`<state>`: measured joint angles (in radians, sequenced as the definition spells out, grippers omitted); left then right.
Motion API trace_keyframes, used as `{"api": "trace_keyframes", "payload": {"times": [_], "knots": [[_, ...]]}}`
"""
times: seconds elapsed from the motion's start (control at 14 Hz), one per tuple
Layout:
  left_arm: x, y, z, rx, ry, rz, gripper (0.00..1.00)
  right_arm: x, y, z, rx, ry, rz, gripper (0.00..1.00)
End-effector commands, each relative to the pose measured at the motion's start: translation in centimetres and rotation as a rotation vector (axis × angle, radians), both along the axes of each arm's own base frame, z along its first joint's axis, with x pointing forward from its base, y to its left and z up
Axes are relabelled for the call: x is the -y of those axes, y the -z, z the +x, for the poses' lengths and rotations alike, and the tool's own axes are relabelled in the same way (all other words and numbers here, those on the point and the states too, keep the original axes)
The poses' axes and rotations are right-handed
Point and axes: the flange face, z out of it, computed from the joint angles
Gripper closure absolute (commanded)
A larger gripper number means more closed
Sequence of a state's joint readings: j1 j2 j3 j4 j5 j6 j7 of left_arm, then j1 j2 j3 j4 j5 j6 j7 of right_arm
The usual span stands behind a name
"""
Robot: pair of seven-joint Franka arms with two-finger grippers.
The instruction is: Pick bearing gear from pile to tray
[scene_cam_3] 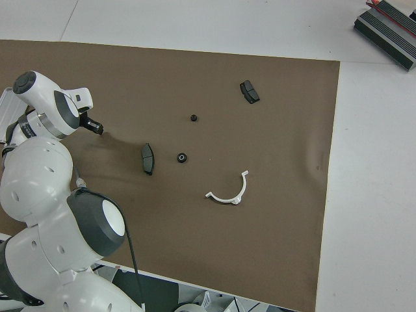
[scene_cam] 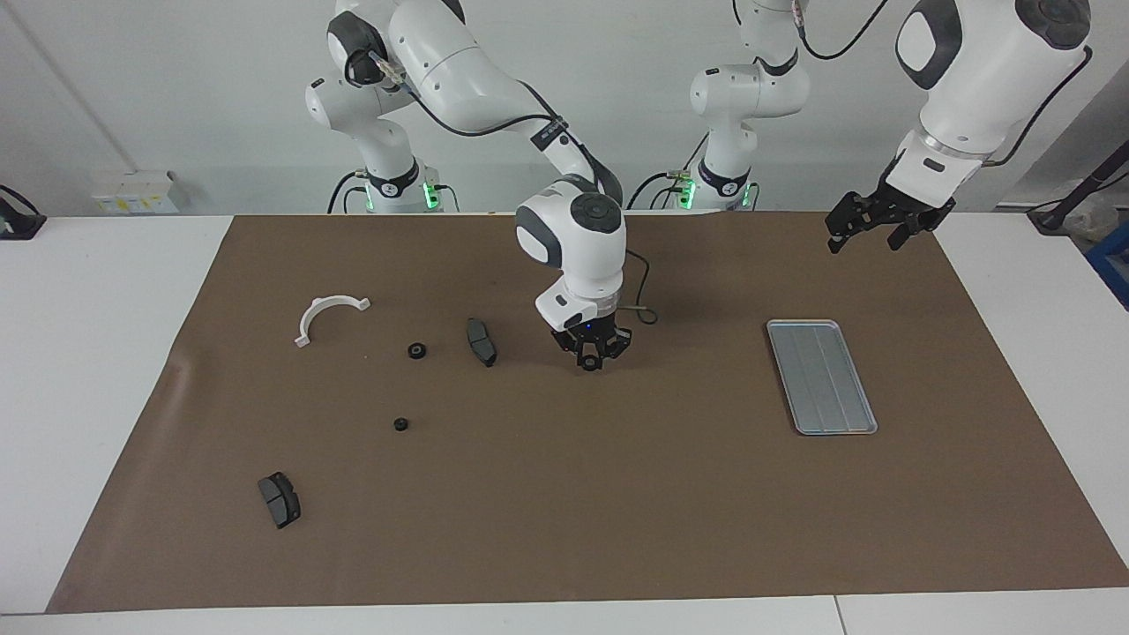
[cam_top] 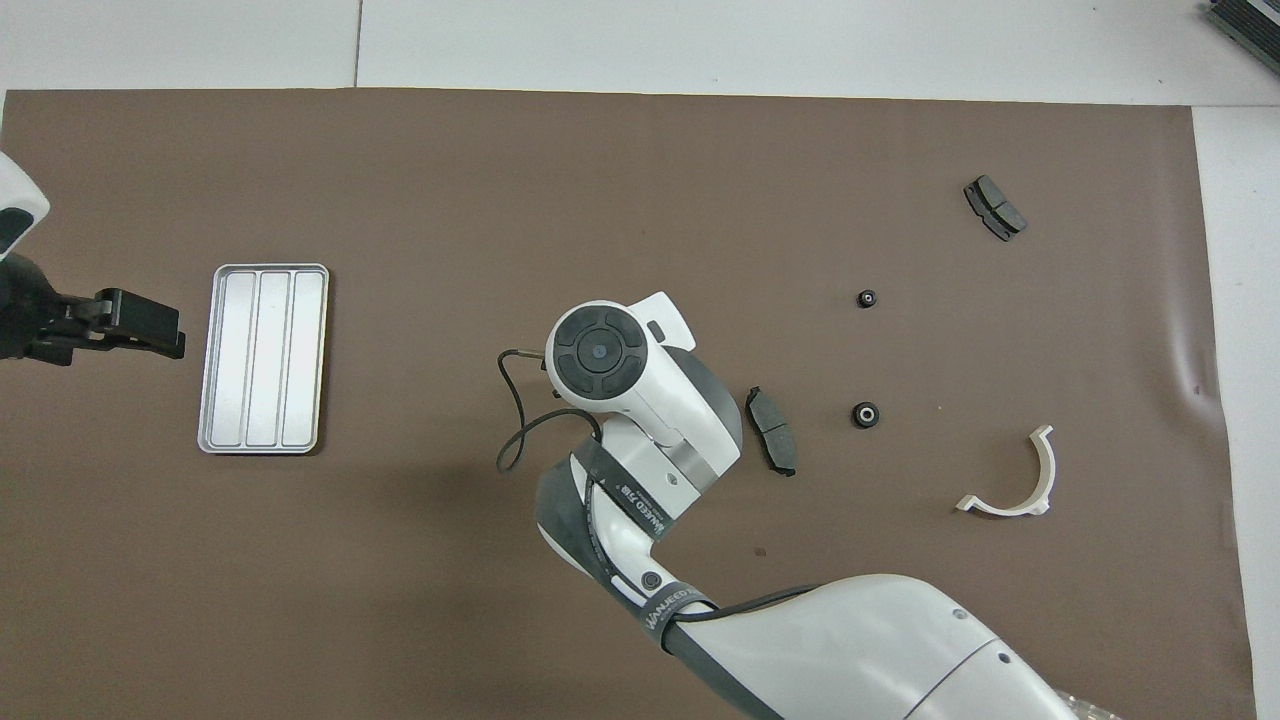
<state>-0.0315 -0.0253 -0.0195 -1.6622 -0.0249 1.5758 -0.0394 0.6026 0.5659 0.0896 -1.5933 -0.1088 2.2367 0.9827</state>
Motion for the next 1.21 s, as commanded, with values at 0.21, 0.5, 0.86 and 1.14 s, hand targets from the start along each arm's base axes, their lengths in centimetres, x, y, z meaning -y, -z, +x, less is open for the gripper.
{"api": "trace_keyframes", "payload": {"times": [0.21,0.5,0.86,1.14], "knots": [[-0.7,-0.3,-0.8,0.008,0.001,0.005,0.00,-0.7,0.8,-0.7,0.003,0.000,-0.023,0.42],[1.9,-0.2,-0.8,0.022,-0.027,0.006,0.00,-0.1,0.3,0.0,0.005,0.014,-0.024,0.04],[8.2,1.5,-0.8,0.118,-0.175,-0.021,0.00,8.3,-2.4,1.3,0.007,0.059,-0.040,0.00],[18.2,6.6,-0.7,0.128,-0.161,-0.041,0.00,16.6,-3.9,0.2,0.010,-0.004,-0.047,0.00]]}}
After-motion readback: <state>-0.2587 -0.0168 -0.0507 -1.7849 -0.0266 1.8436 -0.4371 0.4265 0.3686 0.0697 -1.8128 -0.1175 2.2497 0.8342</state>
